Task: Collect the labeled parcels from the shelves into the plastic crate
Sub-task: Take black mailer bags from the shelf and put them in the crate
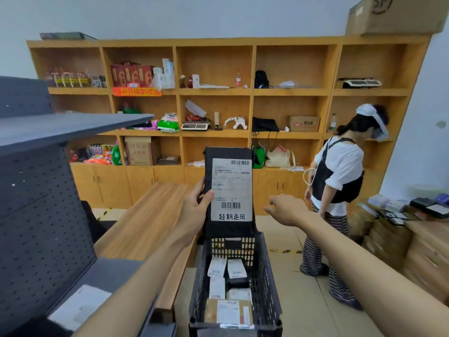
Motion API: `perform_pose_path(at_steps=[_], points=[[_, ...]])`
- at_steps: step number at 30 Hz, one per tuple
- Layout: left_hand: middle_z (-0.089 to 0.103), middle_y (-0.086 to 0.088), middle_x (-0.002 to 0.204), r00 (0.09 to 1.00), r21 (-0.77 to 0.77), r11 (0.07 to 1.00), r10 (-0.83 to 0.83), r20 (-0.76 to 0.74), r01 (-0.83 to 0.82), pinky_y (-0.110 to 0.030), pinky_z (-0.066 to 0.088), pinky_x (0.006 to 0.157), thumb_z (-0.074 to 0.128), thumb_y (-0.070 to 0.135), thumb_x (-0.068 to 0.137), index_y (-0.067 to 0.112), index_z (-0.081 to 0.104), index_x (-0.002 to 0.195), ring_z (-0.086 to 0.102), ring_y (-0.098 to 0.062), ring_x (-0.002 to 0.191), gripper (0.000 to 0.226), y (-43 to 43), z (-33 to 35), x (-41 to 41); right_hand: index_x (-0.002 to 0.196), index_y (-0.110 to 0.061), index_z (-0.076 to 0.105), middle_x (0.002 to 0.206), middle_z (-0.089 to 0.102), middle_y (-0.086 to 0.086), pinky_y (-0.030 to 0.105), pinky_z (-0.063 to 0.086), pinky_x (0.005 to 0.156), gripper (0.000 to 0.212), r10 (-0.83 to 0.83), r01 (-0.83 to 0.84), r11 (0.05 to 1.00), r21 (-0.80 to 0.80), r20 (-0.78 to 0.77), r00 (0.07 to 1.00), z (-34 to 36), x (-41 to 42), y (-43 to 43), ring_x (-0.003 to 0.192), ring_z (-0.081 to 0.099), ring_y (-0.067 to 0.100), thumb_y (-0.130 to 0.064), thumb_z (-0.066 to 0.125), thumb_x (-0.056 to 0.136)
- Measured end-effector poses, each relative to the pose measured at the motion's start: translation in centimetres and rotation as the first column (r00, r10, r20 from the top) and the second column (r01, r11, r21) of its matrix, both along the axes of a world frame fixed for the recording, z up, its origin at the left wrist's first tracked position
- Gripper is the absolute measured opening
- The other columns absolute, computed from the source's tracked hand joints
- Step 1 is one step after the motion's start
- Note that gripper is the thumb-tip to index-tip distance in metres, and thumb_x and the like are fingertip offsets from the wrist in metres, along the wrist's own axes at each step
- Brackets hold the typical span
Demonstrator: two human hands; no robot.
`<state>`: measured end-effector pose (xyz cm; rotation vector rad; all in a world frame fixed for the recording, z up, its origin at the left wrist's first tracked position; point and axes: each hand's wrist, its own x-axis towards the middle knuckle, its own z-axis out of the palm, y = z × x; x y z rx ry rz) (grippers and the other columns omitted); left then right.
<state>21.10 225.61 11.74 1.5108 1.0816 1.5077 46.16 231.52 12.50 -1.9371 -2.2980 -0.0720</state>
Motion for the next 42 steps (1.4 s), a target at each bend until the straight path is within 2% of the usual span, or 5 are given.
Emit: perform_pose_path(at_steps=[12,22,27,34,42], points=[[0.069,0.012,0.122,0.998,-0.207,0.977,-0.059,0.007,0.059,-0.021,0.058,0.078,0.05,0.015,0.106,0.036,0.045,0.144,0.069,-0.004,0.106,0.043,16.7,-7.3,0.3,0.125,-0.012,0.056,0.123,0.063,0.011,0.039,0.05,0.082,0.047,-0.039,0.04,0.989,-0.144,0.013,0.999,-7.2,1.0,15.0,0.108,0.06,0.029,-0.05,0.038,0.102],[0.068,0.002,0.126,0.997,-0.422,0.907,-0.017,-0.072,-0.015,-0.031,0.061,0.083,0.051,0.02,0.106,0.029,0.042,0.152,0.071,-0.011,0.105,0.048,27.2,-16.0,3.0,0.081,-0.013,0.051,0.082,0.056,0.005,0.033,0.038,0.064,0.034,-0.107,0.025,0.944,-0.328,-0.234,0.966,-16.1,2.8,25.7,0.081,0.057,0.026,-0.039,0.044,0.102],[0.066,0.009,0.117,0.998,-0.535,0.844,-0.001,-0.062,-0.032,-0.019,0.057,0.073,0.052,0.02,0.105,0.033,0.041,0.146,0.069,0.002,0.095,0.044,29.8,-20.4,4.1,0.1,-0.009,0.057,0.089,0.062,0.003,0.03,0.038,0.059,0.032,-0.207,-0.114,0.879,-0.463,-0.587,0.783,-20.7,0.6,27.8,0.073,0.054,0.016,-0.035,0.039,0.106],[0.071,-0.001,0.122,0.999,-0.693,0.721,0.041,0.01,-0.022,-0.036,0.059,0.092,0.05,0.017,0.106,0.03,0.054,0.135,0.071,-0.017,0.108,0.032,32.3,-28.7,4.0,0.116,-0.041,0.063,0.116,0.067,-0.021,0.029,0.044,0.101,0.034,-0.512,-0.204,0.777,-0.595,-0.787,0.345,-29.7,-2.8,28.2,0.113,0.06,0.003,-0.049,0.032,0.104],[0.068,0.0,0.13,1.0,-0.849,0.529,0.018,0.006,-0.004,-0.045,0.055,0.1,0.043,0.023,0.109,0.03,0.053,0.136,0.068,-0.015,0.114,0.03,33.0,-40.4,1.4,0.139,-0.014,0.052,0.131,0.064,0.003,0.03,0.055,0.093,0.038,-0.634,-0.219,0.688,-0.691,-0.72,0.28,-41.3,-5.8,28.0,0.113,0.065,0.015,-0.018,0.053,0.101]])
